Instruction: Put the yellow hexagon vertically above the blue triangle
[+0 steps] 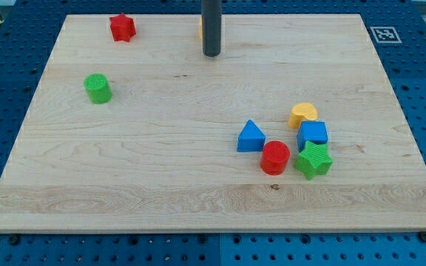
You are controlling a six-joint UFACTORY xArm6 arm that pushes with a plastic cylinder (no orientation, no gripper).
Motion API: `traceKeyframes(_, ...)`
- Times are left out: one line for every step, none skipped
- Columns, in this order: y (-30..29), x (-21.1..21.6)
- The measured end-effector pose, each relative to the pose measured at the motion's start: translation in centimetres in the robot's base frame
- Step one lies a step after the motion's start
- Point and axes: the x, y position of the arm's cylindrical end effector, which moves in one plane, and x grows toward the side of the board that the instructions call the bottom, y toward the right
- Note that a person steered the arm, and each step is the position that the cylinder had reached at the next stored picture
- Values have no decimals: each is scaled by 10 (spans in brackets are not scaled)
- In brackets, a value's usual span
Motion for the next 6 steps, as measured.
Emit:
traceKeyframes(-16, -16)
traceKeyframes(-25, -35)
traceKeyframes(-34, -52)
traceKeyframes(-43, -54)
traceKeyframes(-57, -78)
traceKeyframes(-13, -85)
